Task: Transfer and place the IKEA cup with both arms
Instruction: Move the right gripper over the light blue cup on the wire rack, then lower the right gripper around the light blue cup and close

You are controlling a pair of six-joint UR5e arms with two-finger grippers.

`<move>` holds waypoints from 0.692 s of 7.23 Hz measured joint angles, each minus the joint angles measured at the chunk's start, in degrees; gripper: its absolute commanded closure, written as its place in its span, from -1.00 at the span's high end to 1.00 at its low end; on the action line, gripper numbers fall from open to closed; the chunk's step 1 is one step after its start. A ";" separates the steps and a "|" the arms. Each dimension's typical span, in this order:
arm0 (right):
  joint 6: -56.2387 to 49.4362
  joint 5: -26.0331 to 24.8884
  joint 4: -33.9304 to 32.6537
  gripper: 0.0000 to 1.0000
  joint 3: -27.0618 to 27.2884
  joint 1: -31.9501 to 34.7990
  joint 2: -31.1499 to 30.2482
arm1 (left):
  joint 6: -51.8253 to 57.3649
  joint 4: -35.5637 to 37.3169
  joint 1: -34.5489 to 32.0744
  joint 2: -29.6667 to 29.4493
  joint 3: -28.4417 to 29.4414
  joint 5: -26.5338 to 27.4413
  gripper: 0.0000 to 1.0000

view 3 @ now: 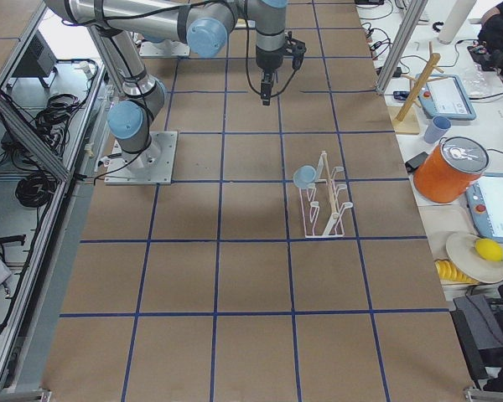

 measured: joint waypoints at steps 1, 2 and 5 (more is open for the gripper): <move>-4.91 0.25 -1.08 1.00 -0.15 -3.43 1.13 | -0.02 0.01 -0.04 0.01 0.03 -0.03 1.00; -9.80 0.46 -3.40 1.00 -0.27 -5.79 2.61 | -0.04 0.02 -0.05 0.06 0.03 -0.03 1.00; -21.32 4.75 -10.43 1.00 -0.70 -10.88 8.57 | -0.06 -0.05 0.23 0.04 0.06 -0.33 1.00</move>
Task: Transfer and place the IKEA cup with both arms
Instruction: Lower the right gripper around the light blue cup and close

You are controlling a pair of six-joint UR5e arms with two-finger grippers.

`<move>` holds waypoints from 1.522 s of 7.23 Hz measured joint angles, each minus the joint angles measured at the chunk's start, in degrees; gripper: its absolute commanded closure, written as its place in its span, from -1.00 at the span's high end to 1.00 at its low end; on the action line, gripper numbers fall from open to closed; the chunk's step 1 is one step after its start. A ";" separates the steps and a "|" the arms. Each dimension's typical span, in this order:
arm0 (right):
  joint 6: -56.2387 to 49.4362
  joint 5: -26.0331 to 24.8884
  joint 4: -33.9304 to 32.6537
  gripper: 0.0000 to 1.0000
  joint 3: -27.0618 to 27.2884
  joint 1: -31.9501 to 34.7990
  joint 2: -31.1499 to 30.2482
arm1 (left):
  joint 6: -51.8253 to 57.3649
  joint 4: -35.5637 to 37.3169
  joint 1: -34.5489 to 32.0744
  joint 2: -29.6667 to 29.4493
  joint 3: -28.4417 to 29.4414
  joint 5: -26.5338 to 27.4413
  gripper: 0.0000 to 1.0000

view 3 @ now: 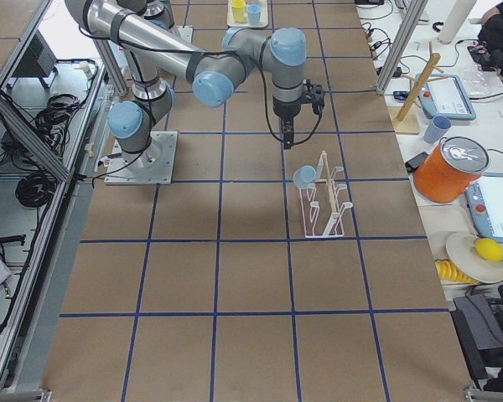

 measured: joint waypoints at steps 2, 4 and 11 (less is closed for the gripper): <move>-5.05 3.26 -4.16 1.00 -0.06 -1.53 4.04 | 0.05 0.02 0.04 0.03 -0.02 -0.01 1.00; -7.95 6.84 -6.09 1.00 0.30 -2.73 7.06 | 0.06 0.03 0.04 0.07 -0.02 -0.02 1.00; -12.16 8.65 -10.18 1.00 0.40 -3.25 13.18 | 0.06 -0.06 0.13 0.07 -0.02 -0.03 1.00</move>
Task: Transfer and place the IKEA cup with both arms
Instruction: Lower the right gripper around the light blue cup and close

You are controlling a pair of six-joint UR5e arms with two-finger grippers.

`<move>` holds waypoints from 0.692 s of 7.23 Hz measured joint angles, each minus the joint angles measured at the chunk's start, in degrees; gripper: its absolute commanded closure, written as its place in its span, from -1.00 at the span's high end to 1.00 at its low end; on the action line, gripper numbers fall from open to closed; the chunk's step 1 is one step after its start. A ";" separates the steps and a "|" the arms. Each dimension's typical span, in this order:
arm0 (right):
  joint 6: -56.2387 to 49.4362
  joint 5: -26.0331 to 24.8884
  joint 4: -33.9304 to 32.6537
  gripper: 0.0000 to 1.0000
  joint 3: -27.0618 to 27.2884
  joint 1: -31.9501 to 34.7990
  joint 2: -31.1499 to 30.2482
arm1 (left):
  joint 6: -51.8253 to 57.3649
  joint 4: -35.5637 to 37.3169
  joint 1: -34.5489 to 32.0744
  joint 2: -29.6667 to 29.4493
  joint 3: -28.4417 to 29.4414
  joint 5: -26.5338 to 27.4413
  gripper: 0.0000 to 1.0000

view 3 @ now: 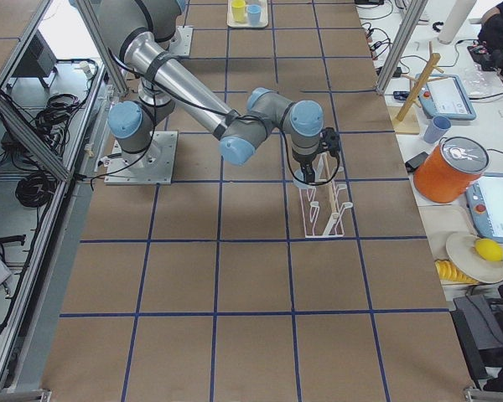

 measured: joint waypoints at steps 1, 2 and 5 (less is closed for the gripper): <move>-0.02 -0.10 -0.50 1.00 0.02 -0.01 0.28 | 0.00 0.00 0.00 0.00 0.00 0.00 1.00; 0.05 -0.14 -0.80 1.00 0.08 -0.01 0.66 | 0.00 0.00 0.01 0.00 0.00 0.00 1.00; 0.43 -0.11 -1.00 1.00 0.34 -0.01 1.29 | 0.00 0.00 0.01 0.00 0.00 0.00 1.00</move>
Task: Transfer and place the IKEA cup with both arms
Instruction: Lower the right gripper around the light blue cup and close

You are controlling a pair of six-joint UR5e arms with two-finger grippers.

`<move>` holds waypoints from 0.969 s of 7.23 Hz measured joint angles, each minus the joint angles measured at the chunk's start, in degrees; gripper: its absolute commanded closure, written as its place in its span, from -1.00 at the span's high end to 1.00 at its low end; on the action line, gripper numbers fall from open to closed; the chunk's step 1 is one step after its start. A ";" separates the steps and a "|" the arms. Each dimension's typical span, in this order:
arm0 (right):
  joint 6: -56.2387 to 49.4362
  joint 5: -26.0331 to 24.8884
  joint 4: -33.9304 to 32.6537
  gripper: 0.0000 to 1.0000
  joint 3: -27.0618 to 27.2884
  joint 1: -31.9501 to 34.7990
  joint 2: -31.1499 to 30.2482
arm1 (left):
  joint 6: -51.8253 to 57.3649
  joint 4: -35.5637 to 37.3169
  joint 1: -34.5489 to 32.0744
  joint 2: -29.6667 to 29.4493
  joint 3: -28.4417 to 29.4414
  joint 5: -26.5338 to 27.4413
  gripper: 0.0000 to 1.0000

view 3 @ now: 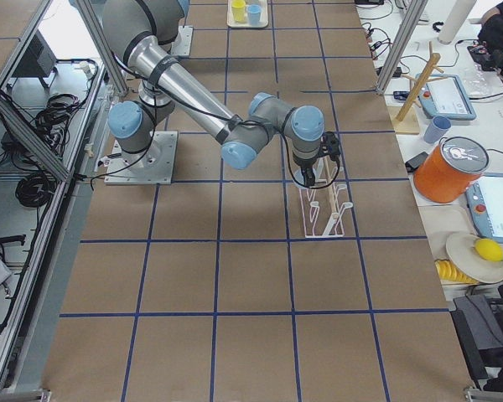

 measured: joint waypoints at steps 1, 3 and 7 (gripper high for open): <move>0.05 -0.01 -0.03 1.00 0.01 0.00 0.24 | 0.00 0.00 0.00 0.00 0.00 0.00 1.00; 0.17 -0.25 -0.01 1.00 -0.20 0.00 0.96 | 0.00 0.04 0.00 0.00 0.00 0.00 1.00; 0.31 -0.08 0.17 1.00 -0.51 0.00 1.44 | 0.00 0.00 0.00 0.00 0.00 0.00 1.00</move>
